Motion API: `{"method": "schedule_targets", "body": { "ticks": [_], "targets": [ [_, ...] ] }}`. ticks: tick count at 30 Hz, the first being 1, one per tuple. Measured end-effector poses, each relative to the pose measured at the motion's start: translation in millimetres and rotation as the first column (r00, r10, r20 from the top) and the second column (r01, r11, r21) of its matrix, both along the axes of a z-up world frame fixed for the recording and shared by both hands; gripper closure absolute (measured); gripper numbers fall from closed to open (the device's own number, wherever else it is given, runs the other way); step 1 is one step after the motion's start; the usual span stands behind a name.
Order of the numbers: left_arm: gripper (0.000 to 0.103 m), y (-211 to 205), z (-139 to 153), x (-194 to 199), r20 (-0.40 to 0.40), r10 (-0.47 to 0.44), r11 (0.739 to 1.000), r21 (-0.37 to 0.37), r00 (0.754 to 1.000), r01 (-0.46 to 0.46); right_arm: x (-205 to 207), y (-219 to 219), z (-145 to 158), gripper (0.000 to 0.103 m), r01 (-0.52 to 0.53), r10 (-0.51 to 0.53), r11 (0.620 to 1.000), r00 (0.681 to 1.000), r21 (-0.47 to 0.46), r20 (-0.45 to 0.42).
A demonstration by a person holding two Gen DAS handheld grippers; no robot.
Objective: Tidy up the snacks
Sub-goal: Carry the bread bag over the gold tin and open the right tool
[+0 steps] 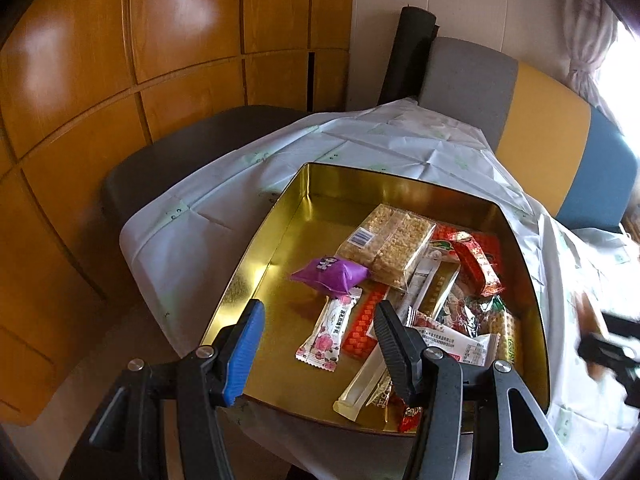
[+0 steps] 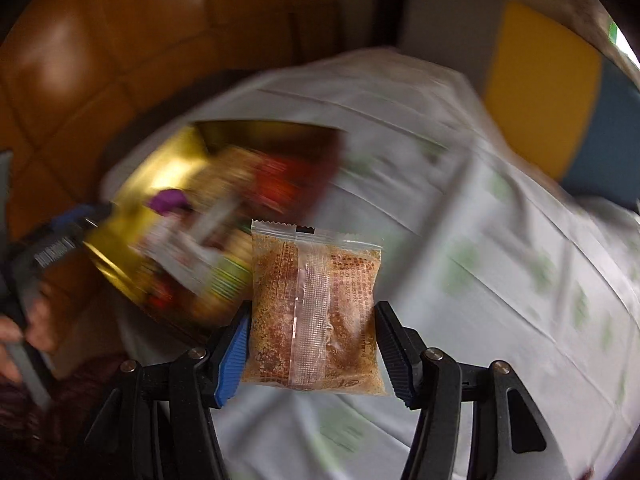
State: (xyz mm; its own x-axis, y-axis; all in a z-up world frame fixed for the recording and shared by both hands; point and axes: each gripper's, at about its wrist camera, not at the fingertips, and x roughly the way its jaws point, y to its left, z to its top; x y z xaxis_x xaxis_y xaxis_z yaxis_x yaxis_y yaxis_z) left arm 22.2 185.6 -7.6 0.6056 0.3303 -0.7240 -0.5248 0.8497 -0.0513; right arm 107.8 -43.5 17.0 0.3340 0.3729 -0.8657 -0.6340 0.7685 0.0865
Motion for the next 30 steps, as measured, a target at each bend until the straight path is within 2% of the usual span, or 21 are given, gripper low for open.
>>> {"method": "schedule_targets", "body": {
  "ticks": [4,8,12,14,17,23,26,27,28,30],
  "targets": [
    [0.045,-1,-3,0,0.001,-0.010,1.000,0.000,1.000,0.010,8,53,-5,0.043,-0.060,0.060,0.997,0.998,0.039,-0.002],
    [0.045,1,-5,0,0.003,-0.010,1.000,-0.006,1.000,0.010,27,88,-19,0.043,-0.071,0.075,0.994,0.996,0.077,-0.053],
    [0.045,3,-7,0,0.000,-0.004,1.000,-0.019,1.000,0.004,36,112,-45,0.042,-0.059,0.064,0.997,0.991,0.044,-0.114],
    [0.045,4,-7,0,0.000,-0.003,1.000,-0.020,1.000,0.003,39,115,-56,0.041,-0.054,0.058,0.998,0.989,0.031,-0.139],
    [0.045,3,-7,0,0.002,-0.002,1.000,-0.021,1.000,0.002,37,113,-61,0.041,-0.052,0.056,0.998,0.990,0.031,-0.133],
    [0.045,1,-6,0,0.005,-0.003,1.000,-0.017,1.000,0.003,27,104,-46,0.041,-0.054,0.059,0.997,0.994,0.056,-0.093],
    [0.045,1,-6,0,0.005,-0.003,1.000,-0.018,1.000,0.004,20,97,-37,0.041,-0.050,0.053,0.996,0.998,0.068,-0.044],
    [0.045,0,-6,0,0.004,-0.003,1.000,-0.017,1.000,0.003,18,95,-36,0.043,-0.051,0.054,0.996,0.998,0.076,-0.040],
    [0.044,0,-6,0,0.005,-0.005,1.000,-0.016,1.000,0.005,16,92,-36,0.053,-0.057,0.061,0.995,0.997,0.086,-0.041],
    [0.044,-3,-6,0,0.004,-0.009,1.000,-0.013,1.000,0.009,12,92,-39,0.065,-0.071,0.074,0.995,0.997,0.074,-0.038]
  ]
}}
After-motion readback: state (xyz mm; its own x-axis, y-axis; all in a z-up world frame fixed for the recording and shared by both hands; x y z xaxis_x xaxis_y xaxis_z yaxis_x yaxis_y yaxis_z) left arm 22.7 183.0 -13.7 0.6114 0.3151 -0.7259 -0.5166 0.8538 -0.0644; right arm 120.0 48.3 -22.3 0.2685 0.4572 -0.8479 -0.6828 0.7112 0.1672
